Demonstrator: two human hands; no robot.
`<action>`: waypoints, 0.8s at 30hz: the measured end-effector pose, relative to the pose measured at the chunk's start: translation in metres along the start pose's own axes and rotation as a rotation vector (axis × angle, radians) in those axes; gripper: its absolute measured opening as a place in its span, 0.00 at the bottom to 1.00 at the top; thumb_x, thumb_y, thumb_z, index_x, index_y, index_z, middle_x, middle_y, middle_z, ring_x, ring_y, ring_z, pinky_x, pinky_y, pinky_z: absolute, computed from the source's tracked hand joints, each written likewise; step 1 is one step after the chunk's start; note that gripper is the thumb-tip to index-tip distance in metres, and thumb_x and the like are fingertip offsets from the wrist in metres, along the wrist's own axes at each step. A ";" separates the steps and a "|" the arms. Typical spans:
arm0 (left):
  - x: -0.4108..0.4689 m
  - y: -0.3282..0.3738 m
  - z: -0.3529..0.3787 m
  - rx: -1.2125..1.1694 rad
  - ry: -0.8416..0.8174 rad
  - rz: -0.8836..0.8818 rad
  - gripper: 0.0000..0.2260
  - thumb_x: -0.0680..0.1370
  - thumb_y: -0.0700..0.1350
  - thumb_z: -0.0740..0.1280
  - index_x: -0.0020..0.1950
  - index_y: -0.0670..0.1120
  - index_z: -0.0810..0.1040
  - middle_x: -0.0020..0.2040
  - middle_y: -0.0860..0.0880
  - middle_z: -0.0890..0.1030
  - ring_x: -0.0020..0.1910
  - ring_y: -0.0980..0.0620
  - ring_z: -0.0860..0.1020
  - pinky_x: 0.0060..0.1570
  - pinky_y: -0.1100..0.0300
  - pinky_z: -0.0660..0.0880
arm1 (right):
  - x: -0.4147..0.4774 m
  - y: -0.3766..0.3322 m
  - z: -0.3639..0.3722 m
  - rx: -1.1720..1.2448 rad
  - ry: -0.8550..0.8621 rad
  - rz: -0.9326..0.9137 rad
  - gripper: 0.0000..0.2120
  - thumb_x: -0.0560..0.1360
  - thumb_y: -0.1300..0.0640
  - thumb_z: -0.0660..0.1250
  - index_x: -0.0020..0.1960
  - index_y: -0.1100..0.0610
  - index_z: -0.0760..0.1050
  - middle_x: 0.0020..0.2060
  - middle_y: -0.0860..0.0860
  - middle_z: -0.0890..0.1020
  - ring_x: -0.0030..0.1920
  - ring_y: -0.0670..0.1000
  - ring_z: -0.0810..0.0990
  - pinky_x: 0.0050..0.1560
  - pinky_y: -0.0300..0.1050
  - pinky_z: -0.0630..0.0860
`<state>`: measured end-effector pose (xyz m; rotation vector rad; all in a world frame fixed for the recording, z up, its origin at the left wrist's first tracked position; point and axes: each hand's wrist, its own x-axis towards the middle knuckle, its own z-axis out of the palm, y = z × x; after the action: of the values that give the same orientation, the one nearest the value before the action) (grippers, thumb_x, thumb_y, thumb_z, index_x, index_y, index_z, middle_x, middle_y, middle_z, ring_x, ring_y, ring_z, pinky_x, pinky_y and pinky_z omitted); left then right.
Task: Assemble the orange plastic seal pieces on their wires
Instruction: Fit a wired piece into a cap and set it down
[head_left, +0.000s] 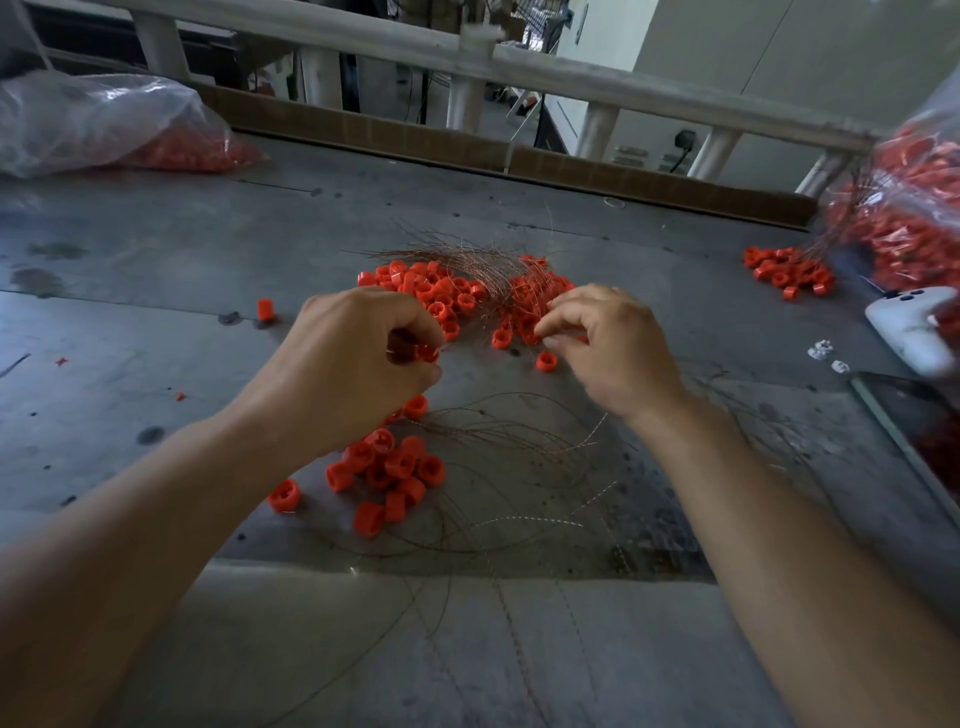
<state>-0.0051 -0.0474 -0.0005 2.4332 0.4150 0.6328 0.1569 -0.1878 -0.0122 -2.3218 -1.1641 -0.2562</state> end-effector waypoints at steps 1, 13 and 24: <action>0.000 0.000 0.000 -0.003 -0.004 0.000 0.11 0.68 0.41 0.75 0.40 0.55 0.78 0.37 0.63 0.76 0.35 0.67 0.75 0.36 0.84 0.64 | 0.000 0.000 0.000 0.019 0.025 -0.001 0.05 0.70 0.64 0.70 0.45 0.58 0.82 0.48 0.51 0.81 0.53 0.51 0.75 0.51 0.36 0.65; -0.002 0.000 -0.001 -0.100 0.011 0.006 0.21 0.69 0.35 0.73 0.36 0.63 0.74 0.33 0.64 0.75 0.36 0.73 0.75 0.31 0.81 0.67 | -0.002 -0.013 -0.023 1.025 0.323 0.276 0.11 0.72 0.70 0.65 0.39 0.55 0.77 0.35 0.48 0.83 0.40 0.47 0.81 0.43 0.37 0.76; -0.003 0.003 -0.005 -0.162 0.026 0.020 0.19 0.68 0.37 0.74 0.38 0.63 0.76 0.36 0.60 0.79 0.38 0.66 0.78 0.33 0.76 0.72 | 0.002 -0.005 -0.046 1.786 0.419 0.448 0.09 0.77 0.66 0.58 0.42 0.56 0.72 0.32 0.50 0.83 0.37 0.48 0.83 0.41 0.43 0.80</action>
<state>-0.0102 -0.0485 0.0040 2.2805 0.3365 0.6805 0.1574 -0.2082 0.0292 -0.7587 -0.2323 0.3516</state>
